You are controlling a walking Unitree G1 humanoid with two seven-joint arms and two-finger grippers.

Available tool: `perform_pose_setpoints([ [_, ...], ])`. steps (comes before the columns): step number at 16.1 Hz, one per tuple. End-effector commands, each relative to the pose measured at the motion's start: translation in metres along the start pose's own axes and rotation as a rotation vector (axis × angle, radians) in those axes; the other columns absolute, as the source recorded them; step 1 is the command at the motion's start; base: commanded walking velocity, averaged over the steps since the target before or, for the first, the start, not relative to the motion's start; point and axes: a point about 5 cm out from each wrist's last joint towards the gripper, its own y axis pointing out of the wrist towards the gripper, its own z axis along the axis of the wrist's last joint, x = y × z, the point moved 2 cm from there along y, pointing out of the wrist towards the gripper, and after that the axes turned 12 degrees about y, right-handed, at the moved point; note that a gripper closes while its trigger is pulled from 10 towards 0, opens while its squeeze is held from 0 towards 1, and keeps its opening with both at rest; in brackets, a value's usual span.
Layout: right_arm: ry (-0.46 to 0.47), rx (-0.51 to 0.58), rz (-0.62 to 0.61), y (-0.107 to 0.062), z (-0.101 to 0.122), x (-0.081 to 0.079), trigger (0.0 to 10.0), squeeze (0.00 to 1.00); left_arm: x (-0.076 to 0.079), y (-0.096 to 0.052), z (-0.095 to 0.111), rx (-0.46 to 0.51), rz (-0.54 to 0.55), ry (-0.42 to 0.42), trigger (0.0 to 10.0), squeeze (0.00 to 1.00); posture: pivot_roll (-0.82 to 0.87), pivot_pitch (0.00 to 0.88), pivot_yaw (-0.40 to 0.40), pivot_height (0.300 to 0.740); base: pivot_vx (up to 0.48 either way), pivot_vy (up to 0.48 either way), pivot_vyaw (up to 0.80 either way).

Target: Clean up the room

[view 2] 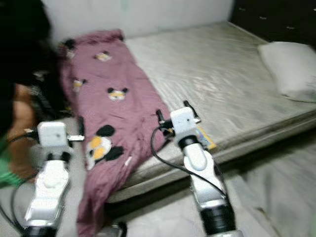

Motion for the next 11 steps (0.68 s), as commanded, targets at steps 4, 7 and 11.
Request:
perform_pose_setpoints([
  [4,0.007,0.009,0.006,0.002,0.002,-0.001,10.0,0.00,-0.004,0.001,0.000,0.005,0.010,0.017,10.0,0.00,-0.04,0.000,-0.026,0.740,0.000,0.000,0.80],
  [7,0.007,0.009,0.007,0.003,0.002,-0.001,10.0,0.00,-0.004,0.002,0.000,0.006,0.007,0.017,10.0,0.00,-0.04,0.000,-0.024,0.740,0.000,0.000,0.80],
  [11,0.031,0.018,-0.001,0.013,-0.001,-0.003,10.0,0.00,0.001,0.011,0.000,0.010,-0.021,-0.008,10.0,0.00,-0.04,0.000,-0.002,0.740,0.000,0.000,0.35],
])
